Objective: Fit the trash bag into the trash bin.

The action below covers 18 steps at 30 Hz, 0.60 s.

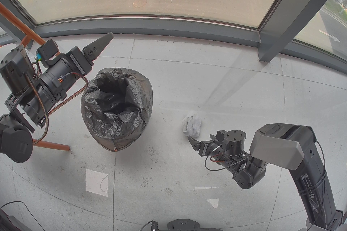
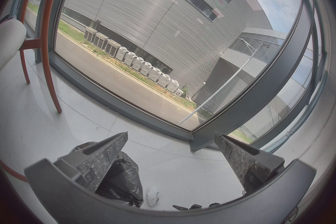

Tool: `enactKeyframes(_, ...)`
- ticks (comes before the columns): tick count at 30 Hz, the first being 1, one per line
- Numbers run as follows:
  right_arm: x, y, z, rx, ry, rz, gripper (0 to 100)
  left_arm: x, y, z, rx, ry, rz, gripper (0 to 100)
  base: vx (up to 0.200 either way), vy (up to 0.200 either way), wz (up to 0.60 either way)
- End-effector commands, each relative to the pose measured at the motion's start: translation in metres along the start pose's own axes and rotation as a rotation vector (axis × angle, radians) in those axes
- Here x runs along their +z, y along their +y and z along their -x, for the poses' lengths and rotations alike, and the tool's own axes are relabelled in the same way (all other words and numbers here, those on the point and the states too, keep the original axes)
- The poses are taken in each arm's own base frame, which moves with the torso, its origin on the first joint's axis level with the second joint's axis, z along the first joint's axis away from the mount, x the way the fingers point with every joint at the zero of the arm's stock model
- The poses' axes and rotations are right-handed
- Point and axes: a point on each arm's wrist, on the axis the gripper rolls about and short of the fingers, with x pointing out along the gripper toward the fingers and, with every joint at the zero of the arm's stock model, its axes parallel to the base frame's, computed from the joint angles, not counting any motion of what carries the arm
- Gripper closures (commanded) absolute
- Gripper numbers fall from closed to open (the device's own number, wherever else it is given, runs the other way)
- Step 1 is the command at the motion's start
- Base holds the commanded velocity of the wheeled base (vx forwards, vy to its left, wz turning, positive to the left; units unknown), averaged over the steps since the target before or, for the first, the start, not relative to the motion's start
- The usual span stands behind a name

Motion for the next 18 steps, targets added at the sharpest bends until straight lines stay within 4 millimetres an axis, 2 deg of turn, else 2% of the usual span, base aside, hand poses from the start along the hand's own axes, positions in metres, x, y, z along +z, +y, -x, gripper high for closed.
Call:
enactKeyframes(1, 0.002, 0.002, -0.003, 0.006, -0.014, 0.003, 0, -0.001, 0.001, 0.0, 0.003, 0.005, -0.001, 0, 0.0, 0.0, 0.0)
enactKeyframes(8, 0.003, 0.001, -0.008, 0.001, -0.03, 0.007, 0, 0.0, 0.0, 0.001, -0.002, 0.002, -0.001, 0, 0.0, 0.0, 0.0)
enactKeyframes(12, 0.014, 0.001, -0.012, -0.004, -0.056, 0.018, 0, 0.001, -0.001, 0.001, -0.004, -0.004, -0.002, 0, 0.0, 0.0, 0.0)
enactKeyframes(18, 0.019, 0.003, -0.023, -0.058, 0.018, 0.047, 0, 0.001, -0.001, 0.002, -0.004, -0.002, -0.002, 0, 0.0, 0.0, 0.0)
